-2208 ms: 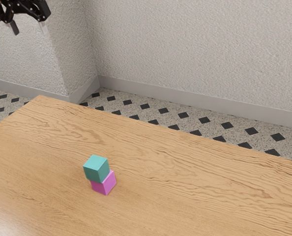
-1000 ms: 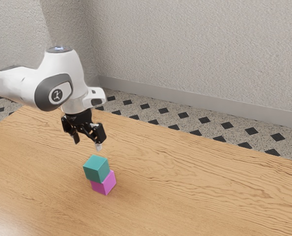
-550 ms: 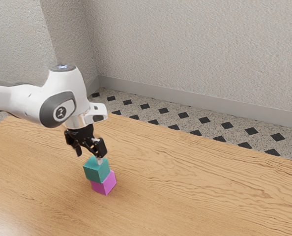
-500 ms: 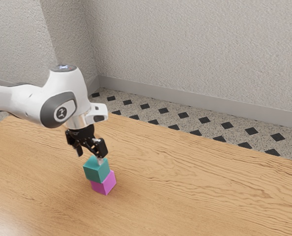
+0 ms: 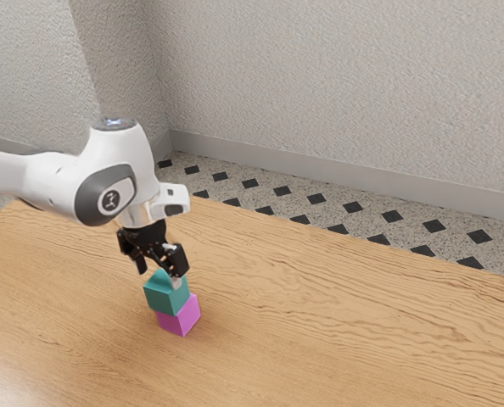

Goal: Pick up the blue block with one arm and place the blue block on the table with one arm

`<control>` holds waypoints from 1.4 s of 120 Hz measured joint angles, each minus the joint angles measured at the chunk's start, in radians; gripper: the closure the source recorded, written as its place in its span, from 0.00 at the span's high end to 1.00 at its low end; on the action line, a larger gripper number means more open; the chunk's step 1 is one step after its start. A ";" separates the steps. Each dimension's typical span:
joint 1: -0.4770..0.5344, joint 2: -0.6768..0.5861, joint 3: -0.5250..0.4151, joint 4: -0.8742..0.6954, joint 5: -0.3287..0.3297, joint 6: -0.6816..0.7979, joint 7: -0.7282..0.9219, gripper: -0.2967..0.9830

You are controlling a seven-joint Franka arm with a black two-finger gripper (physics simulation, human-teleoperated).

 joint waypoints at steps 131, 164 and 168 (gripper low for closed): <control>0.012 0.082 -0.002 0.022 0.008 0.022 0.012 0.53; 0.123 0.074 -0.129 0.057 0.017 0.021 0.000 0.48; 0.123 0.075 -0.134 0.060 0.018 0.021 -0.001 0.47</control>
